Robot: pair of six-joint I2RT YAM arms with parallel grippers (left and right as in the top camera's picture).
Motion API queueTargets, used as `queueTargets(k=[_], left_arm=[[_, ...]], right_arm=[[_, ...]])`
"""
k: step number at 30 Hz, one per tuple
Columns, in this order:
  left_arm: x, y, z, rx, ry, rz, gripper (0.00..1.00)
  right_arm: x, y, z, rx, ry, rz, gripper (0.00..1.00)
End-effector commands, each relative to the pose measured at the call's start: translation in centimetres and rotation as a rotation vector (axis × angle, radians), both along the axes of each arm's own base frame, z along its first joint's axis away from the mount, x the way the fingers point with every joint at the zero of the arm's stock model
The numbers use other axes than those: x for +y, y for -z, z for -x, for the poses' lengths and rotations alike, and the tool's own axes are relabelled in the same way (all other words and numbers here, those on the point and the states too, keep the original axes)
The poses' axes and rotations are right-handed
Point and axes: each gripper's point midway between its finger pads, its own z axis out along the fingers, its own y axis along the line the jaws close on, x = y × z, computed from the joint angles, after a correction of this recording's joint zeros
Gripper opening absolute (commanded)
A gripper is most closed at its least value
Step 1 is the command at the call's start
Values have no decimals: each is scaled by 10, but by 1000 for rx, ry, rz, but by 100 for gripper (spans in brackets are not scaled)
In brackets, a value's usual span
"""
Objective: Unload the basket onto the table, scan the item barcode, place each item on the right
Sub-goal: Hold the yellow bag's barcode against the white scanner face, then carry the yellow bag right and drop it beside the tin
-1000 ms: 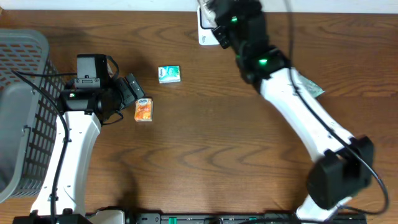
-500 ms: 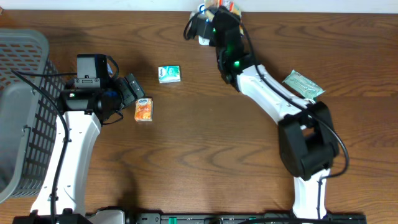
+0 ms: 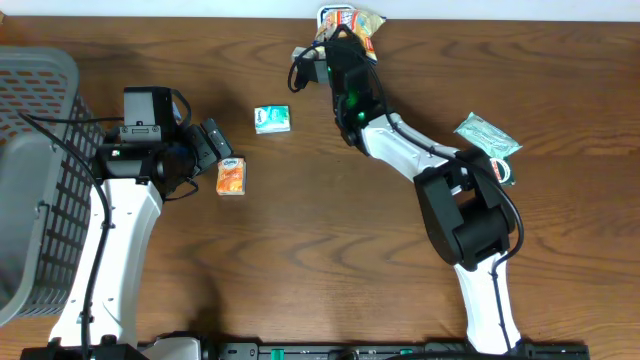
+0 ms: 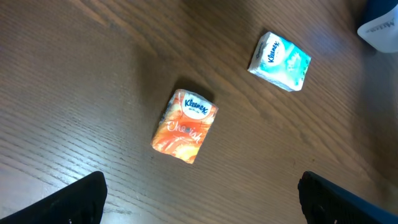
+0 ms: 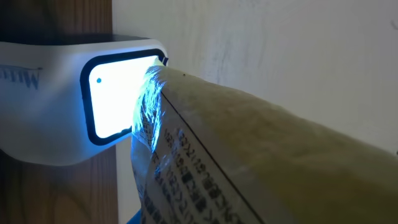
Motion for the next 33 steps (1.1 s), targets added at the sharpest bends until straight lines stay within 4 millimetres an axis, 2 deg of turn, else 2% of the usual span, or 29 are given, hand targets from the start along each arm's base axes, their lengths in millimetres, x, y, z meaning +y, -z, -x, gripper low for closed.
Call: queueTargets(k=[1,4,7,11,14,18,21,25,28,31,32,33], left_arm=[[3,-2,0,-4,-3,-11,98],[3,-2,0,-4,-3,-12,98],[3,-2,0,-4,-3,-11,98],[3,-2,0,-4,-3,-12,98],[3,-2,0,-4,-3,-11,98],[3,-2,0,-4,-3,-11,98],[3,-2,0,-4,-3,-12,98],[3,-2,0,-4,-3,-11,98],[3,-2,0,-4,-3,-11,98],[3,-2,0,-4,-3,-11,98],[3,-2,0,-4,-3,-12,98],[3,-2,0,-4,-3,-11,98]], right_arm=[[3,-7,0,-22,9,17,1],[2,-11,0,-36,25,10,1],[5,-23,1,-79,33,-15,1],[2,-58,5,-122,56,-154,1],[-10,-86,13,-117,101,-285,1],[-31,-131,43,-15,155,-570,1],[-45,-157,70,94,158,-782,1],[-85,-181,111,269,242,-1131,1],[-127,-182,134,370,379,-1344,1],[-178,-164,155,475,557,-1481,1],[-200,-150,163,530,643,-1532,1],[-213,-142,168,560,692,-1558,1]])
